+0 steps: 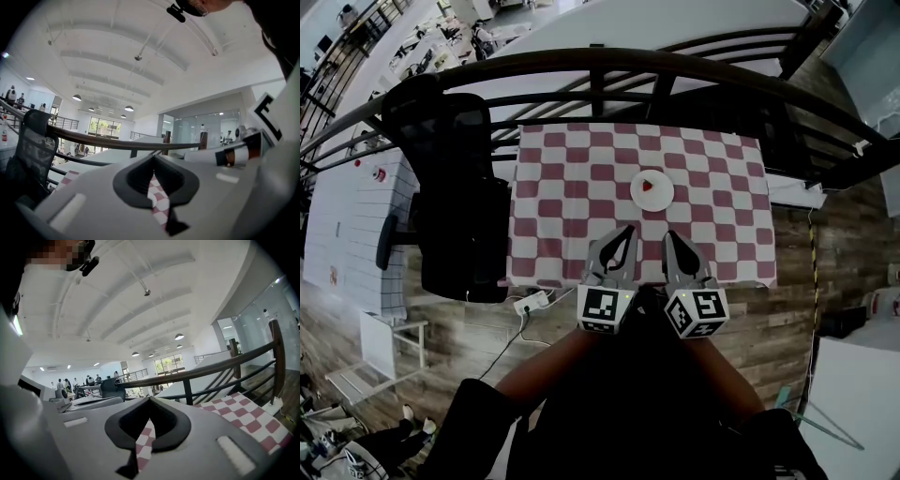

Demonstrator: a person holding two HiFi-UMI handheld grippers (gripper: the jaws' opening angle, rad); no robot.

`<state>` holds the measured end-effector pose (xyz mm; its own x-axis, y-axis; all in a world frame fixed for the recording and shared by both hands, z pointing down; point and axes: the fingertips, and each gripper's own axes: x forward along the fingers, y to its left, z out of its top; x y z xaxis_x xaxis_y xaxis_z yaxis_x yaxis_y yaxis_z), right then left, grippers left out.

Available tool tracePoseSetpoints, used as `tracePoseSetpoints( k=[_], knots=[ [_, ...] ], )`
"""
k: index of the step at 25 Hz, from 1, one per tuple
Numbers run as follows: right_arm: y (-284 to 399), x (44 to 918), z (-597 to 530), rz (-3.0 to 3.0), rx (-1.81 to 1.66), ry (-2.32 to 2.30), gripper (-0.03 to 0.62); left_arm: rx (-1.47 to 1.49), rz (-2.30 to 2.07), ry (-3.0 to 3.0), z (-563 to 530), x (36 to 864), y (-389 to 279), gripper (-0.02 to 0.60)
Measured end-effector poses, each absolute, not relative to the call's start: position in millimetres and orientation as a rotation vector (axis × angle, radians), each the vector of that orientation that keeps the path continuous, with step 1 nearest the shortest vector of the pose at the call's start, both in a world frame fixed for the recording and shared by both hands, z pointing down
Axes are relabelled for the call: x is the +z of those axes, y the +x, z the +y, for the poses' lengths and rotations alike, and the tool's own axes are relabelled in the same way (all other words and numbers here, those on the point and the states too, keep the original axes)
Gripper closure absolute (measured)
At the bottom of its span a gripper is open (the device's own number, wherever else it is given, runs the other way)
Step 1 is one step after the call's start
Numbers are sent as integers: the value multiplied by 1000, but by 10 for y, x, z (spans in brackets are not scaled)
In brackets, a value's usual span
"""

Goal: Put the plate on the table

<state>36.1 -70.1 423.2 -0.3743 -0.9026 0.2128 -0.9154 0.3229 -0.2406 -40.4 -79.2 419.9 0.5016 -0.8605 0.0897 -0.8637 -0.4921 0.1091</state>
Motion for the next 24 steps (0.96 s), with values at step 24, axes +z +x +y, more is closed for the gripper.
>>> tracePoseSetpoints(
  k=[24],
  knots=[
    [598, 4184, -300, -2413, 293, 1801, 595, -2, -1419, 2656, -586, 4191, -24, 571]
  ],
)
